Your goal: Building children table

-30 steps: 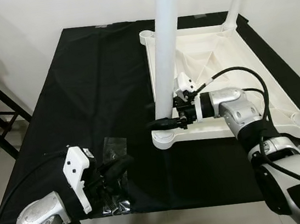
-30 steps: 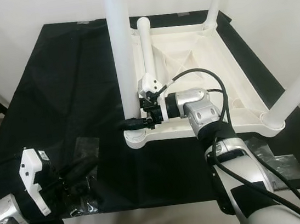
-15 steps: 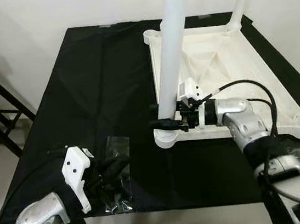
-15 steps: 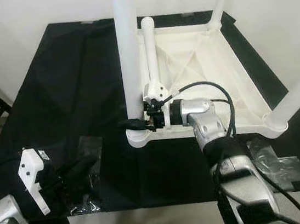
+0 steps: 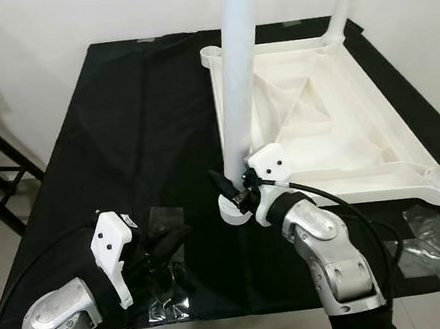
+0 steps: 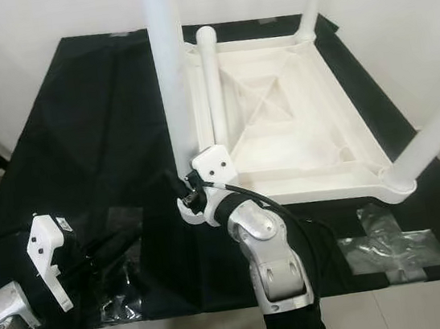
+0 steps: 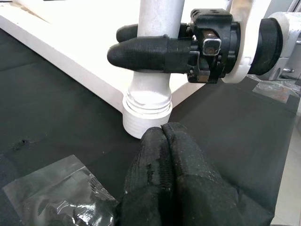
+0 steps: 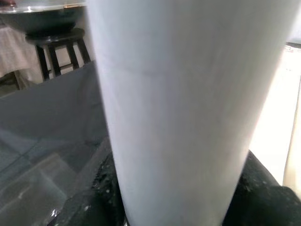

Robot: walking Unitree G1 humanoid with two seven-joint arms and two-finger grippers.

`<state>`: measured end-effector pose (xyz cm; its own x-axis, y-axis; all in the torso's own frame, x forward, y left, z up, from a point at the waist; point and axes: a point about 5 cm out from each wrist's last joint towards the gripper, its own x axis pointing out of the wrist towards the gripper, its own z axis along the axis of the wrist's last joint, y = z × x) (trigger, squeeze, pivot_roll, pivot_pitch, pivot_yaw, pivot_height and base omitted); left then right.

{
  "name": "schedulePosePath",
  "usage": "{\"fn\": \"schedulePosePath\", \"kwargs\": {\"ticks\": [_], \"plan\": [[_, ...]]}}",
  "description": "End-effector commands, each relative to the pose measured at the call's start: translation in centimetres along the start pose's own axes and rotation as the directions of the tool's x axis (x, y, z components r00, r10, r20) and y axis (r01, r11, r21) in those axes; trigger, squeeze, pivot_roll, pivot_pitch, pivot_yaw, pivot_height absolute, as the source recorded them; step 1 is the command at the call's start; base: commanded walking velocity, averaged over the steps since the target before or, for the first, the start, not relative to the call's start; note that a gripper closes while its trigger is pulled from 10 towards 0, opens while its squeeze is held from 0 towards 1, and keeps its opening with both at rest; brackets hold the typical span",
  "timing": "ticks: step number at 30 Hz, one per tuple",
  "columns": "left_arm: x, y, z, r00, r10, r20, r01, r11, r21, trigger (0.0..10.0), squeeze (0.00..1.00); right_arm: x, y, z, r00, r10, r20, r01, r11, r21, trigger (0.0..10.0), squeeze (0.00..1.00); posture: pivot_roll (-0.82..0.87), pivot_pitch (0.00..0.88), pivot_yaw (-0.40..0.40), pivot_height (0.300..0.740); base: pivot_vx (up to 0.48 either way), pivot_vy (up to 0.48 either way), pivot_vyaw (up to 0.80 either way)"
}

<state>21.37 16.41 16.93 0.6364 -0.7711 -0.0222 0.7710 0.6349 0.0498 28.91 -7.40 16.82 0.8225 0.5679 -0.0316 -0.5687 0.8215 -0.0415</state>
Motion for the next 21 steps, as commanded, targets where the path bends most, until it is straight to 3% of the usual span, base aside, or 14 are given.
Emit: {"fn": "schedulePosePath", "kwargs": {"ticks": [1,2,3,4,5,6,7,8,9,10,12,13,15,21], "plan": [[0.0,-0.2,-0.6,1.0,-0.005,-0.019,0.005,1.0,-0.017,10.0,0.0,0.1,0.5,-0.6,0.989,0.135,-0.061,-0.128,0.987,0.101,10.0,1.0,0.11,0.138,-0.051,0.74,0.0,0.0,0.0],[0.0,-0.2,-0.6,1.0,-0.005,-0.019,0.005,1.0,-0.017,10.0,0.0,0.1,0.5,-0.6,0.989,0.135,-0.061,-0.128,0.987,0.101,10.0,1.0,0.11,0.138,-0.051,0.74,0.0,0.0,0.0],[0.1,-0.2,-0.6,1.0,-0.008,-0.019,0.007,1.0,-0.018,10.0,0.0,0.2,0.8,0.2,0.977,0.208,-0.034,-0.203,0.972,0.116,10.0,1.0,0.11,0.138,-0.051,0.74,0.0,0.0,0.0],[0.1,-0.2,-0.6,1.0,-0.013,-0.02,0.013,1.0,-0.022,10.0,0.0,0.1,0.8,1.1,0.939,0.344,-0.004,-0.343,0.937,0.06,10.0,1.0,0.11,0.132,-0.049,0.74,0.0,0.0,0.0],[0.1,-0.2,-0.6,1.0,-0.013,-0.02,0.013,1.0,-0.022,10.0,0.0,0.1,0.8,1.1,0.939,0.344,-0.004,-0.343,0.937,0.06,10.0,1.0,0.11,0.132,-0.049,0.74,0.0,0.0,0.0],[0.1,-0.2,-0.7,1.0,-0.017,-0.02,0.016,1.0,-0.025,10.0,0.0,-0.1,0.8,1.5,0.905,0.426,0.002,-0.426,0.905,0.015,10.0,1.0,0.11,0.132,-0.049,0.74,0.0,0.0,0.0],[0.2,-0.3,-0.7,1.0,-0.019,-0.021,0.018,0.999,-0.027,10.0,0.0,-0.2,0.0,2.0,0.854,0.521,0.006,-0.52,0.853,-0.038,10.0,0.35,0.11,0.128,-0.047,0.74,0.0,0.0,0.0],[0.2,-0.3,-0.7,1.0,-0.019,-0.021,0.018,0.999,-0.027,10.0,0.0,-0.2,0.0,2.0,0.854,0.521,0.006,-0.52,0.853,-0.038,10.0,0.35,0.11,0.128,-0.047,0.74,0.0,0.0,0.0],[0.2,-0.3,-0.7,1.0,-0.021,-0.021,0.02,0.999,-0.029,10.0,0.0,0.0,-1.2,2.3,0.806,0.592,-0.004,-0.59,0.803,-0.08,10.0,0.0,0.12,0.126,-0.047,0.74,0.0,0.0,0.0],[0.2,-0.3,-0.7,1.0,-0.021,-0.021,0.02,0.999,-0.029,10.0,0.0,0.0,-1.2,2.3,0.806,0.592,-0.004,-0.59,0.803,-0.08,10.0,0.0,0.12,0.126,-0.047,0.74,0.0,0.0,0.0],[0.2,-0.3,-0.7,1.0,-0.022,-0.02,0.021,0.999,-0.029,10.0,0.0,0.5,-3.3,2.9,0.751,0.66,-0.02,-0.659,0.746,-0.098,10.0,0.0,0.12,0.127,-0.046,0.74,0.0,0.0,0.0],[0.2,-0.3,-0.7,1.0,-0.022,-0.02,0.021,0.999,-0.029,10.0,0.0,0.5,-3.3,2.9,0.751,0.66,-0.02,-0.659,0.746,-0.098,10.0,0.0,0.12,0.127,-0.046,0.74,0.0,0.0,0.0],[0.2,-0.4,-0.7,1.0,-0.019,-0.019,0.019,0.999,-0.026,10.0,0.0,1.7,-5.7,2.9,0.708,0.704,-0.059,-0.707,0.706,-0.042,10.0,0.0,0.14,0.133,-0.049,0.74,0.0,0.0,0.0],[0.2,-0.4,-0.7,1.0,-0.018,-0.019,0.017,1.0,-0.025,10.0,0.0,2.3,-6.2,3.1,0.715,0.695,-0.076,-0.699,0.715,-0.037,10.0,0.0,0.14,0.134,-0.049,0.74,0.0,0.0,0.0]]}}
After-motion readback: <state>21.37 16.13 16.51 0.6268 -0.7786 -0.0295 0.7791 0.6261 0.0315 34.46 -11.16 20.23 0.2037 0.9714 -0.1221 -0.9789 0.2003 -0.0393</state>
